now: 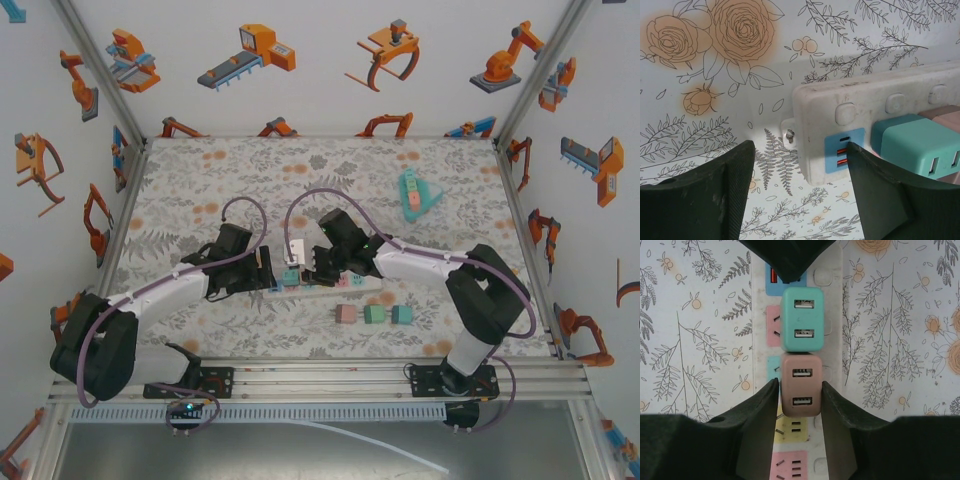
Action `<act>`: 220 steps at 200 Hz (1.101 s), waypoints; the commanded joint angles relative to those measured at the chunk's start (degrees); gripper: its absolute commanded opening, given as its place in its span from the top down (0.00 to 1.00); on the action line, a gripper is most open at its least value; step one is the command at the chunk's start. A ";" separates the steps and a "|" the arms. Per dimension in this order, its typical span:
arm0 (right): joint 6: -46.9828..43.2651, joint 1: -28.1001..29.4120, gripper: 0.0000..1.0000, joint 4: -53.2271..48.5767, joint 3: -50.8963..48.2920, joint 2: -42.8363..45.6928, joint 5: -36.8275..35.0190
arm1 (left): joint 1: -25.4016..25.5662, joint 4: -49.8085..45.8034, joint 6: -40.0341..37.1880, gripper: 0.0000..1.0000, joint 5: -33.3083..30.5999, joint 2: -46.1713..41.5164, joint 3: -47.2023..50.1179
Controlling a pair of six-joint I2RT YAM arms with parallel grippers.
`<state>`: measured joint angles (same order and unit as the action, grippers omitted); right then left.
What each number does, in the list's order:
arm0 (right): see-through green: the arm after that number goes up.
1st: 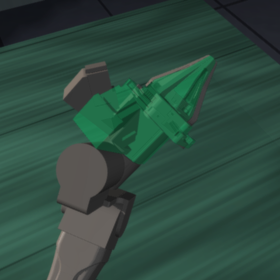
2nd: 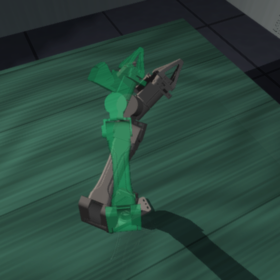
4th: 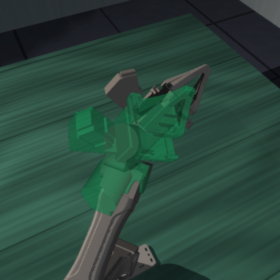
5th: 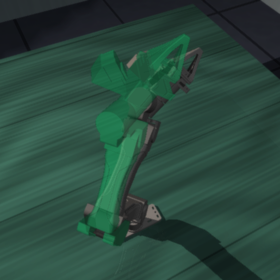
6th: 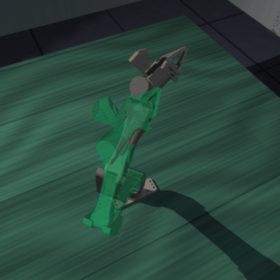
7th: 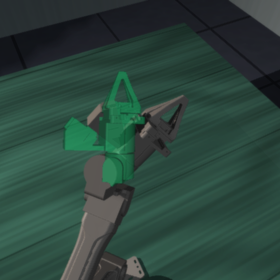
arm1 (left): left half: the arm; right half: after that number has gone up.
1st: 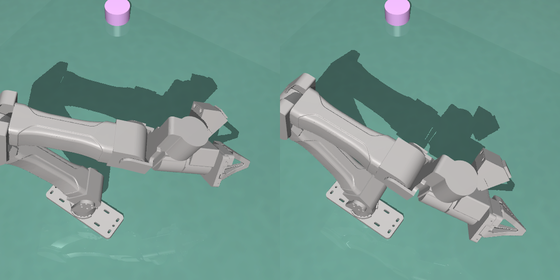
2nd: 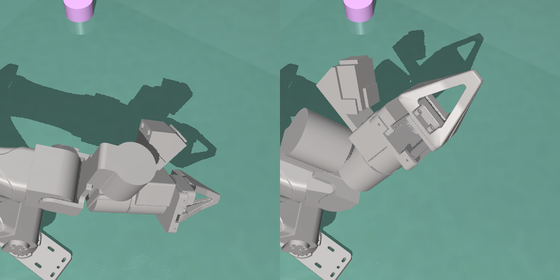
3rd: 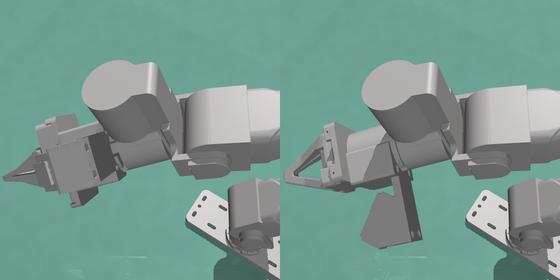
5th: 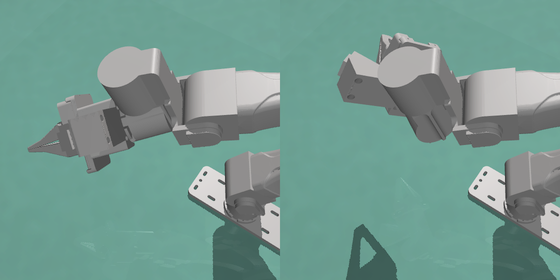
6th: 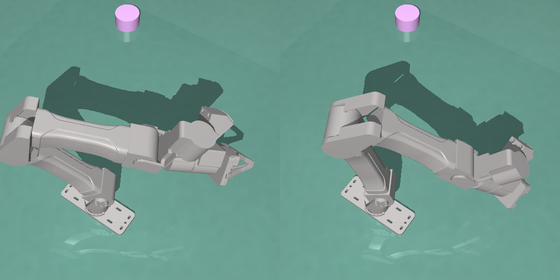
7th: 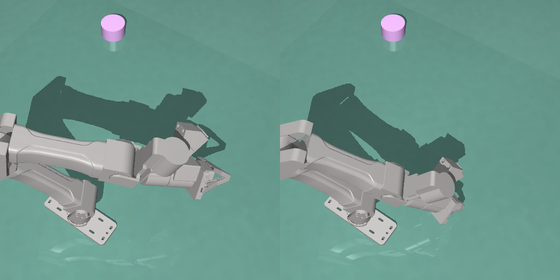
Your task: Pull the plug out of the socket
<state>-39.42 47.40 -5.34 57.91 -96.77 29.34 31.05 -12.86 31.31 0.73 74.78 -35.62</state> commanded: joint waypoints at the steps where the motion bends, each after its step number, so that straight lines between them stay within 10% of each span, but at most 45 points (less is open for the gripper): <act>1: 0.53 -0.25 0.65 -0.29 1.98 -0.94 1.67 | -0.12 -4.15 -1.35 0.32 -3.29 1.85 0.20; 220: 7.86 -1.11 0.86 1.28 3.73 2.30 4.13 | 6.04 -12.14 1.32 0.34 -15.91 8.64 -3.11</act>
<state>-32.88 45.98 -9.61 60.60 -97.34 30.17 36.91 -16.69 32.67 -7.57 78.91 -40.93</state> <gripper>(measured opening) 0.340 0.662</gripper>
